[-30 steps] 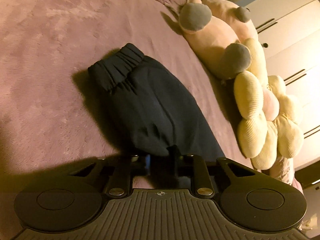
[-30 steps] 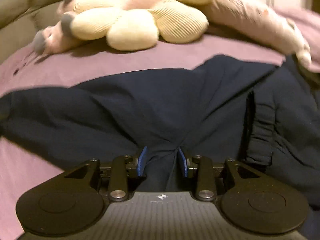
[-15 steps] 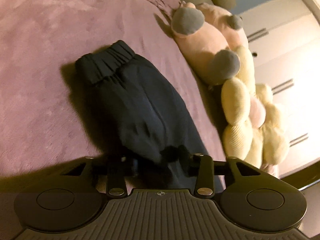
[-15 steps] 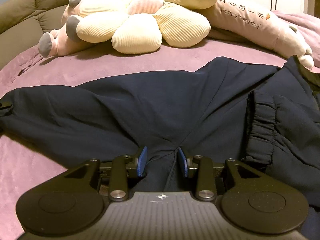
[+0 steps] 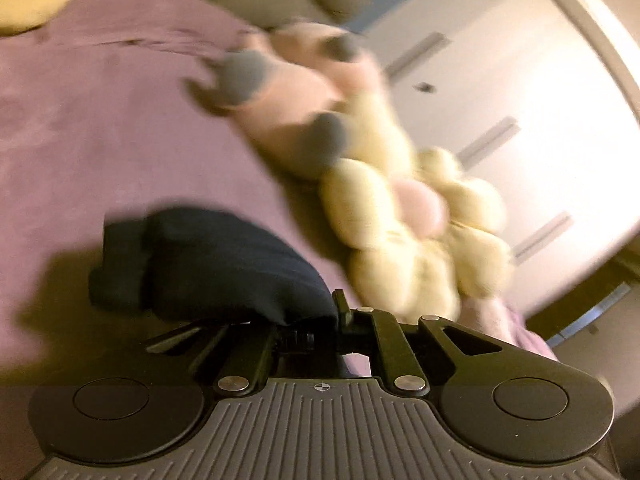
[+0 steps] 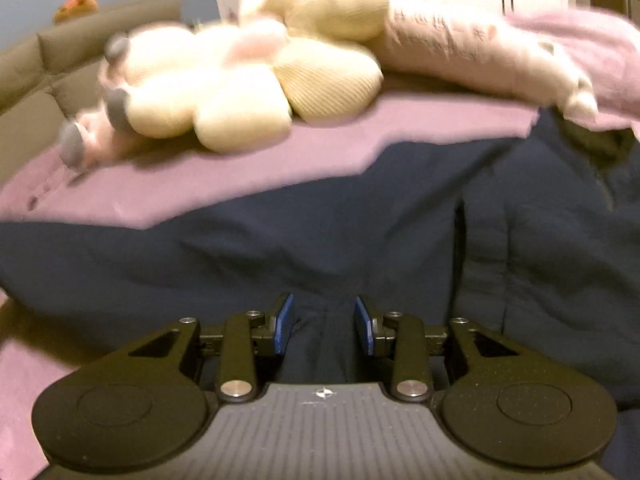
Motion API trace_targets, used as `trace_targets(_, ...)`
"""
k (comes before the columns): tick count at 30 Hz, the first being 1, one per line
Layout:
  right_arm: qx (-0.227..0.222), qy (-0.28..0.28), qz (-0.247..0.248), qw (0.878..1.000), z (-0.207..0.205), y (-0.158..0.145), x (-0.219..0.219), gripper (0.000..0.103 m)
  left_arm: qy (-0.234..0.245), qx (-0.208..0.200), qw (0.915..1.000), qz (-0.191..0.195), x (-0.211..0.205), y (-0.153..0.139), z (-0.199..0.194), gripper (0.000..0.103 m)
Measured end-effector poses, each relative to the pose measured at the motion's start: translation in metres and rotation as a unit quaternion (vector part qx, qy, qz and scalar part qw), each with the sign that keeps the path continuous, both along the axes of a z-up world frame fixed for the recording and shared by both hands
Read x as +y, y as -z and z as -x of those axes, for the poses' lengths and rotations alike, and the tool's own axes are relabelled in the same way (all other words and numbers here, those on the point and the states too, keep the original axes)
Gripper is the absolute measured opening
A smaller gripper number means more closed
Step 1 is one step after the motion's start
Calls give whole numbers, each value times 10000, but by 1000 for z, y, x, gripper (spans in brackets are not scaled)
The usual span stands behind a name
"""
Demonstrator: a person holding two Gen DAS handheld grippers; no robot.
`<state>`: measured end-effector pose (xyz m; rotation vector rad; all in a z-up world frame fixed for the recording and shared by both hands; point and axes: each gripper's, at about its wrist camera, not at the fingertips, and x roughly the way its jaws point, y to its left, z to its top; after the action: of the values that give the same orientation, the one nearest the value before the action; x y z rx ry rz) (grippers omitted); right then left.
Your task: Fold large clothes
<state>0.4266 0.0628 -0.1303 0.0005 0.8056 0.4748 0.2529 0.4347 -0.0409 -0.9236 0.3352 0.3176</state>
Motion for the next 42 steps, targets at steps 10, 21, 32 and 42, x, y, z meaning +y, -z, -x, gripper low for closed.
trace_targets(10, 39, 458, -1087, 9930, 16, -32, -86, 33, 2260, -624, 9691, -762, -177, -76, -84, 10)
trace_targets(21, 413, 1531, -1455, 9766, 68, -24, -256, 34, 3644, 1613, 8964, -1941, -413, 50, -165, 85)
trace_targets(32, 773, 1738, -2855, 9393, 49, -19, -292, 64, 2793, 1268, 9234, -2306, -328, 15, -63, 96)
trace_targets(42, 971, 1596, -2579, 9479, 2, -20, -248, 17, 2236, 2145, 9251, -2195, -281, 43, -67, 89)
